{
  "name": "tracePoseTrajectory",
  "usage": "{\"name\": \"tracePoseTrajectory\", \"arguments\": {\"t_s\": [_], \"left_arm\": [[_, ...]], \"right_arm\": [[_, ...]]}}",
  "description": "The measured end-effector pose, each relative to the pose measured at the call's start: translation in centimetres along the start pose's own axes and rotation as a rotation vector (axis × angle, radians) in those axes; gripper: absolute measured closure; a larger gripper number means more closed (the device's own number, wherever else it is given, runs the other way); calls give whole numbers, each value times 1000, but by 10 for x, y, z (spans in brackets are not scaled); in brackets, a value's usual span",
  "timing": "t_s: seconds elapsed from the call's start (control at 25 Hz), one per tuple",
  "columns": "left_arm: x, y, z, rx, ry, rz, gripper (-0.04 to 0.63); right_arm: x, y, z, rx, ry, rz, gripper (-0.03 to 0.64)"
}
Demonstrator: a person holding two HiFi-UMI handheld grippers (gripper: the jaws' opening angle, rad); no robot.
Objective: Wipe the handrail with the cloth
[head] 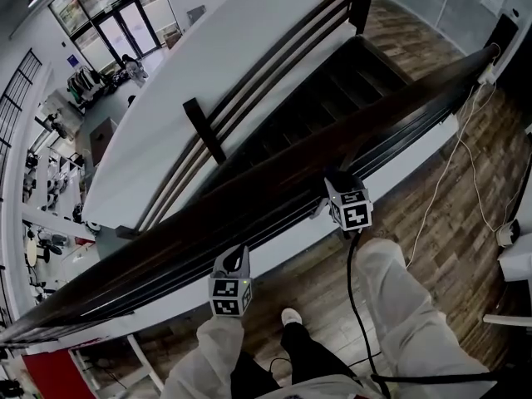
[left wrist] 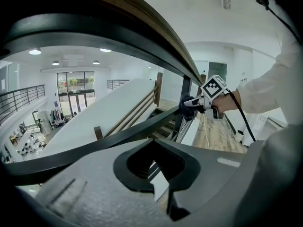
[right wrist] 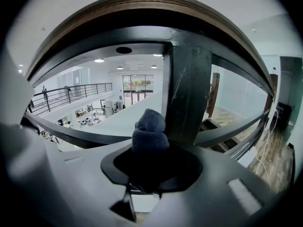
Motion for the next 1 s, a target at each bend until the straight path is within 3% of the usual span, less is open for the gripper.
{"name": "tracePoseTrajectory", "arguments": {"t_s": [0.16,0.68,0.84,1.0], "left_arm": [[6,3,0,-21,-2,2,600],[41,0,20,-34,27,-5,598],[62,-10,31,-18,29,-30,598],[106,-29,60,-6,41,-51,598]], "right_arm": [[3,-3,-5,-34,-60,-4,508],[39,-13,31,-99,-79,-29,509],[49,-21,73,-86,-58,-20,509],[57,-27,144,-90,-26,-6,509]]}}
Point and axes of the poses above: the fingertips, and each gripper's own axes: x backward along the fingers, z to its left, y out of its top, the point moved 8 cm from there along x, backward along the fingers, and after that the axes turned 9 degrees about x, right-handed, at the moved point
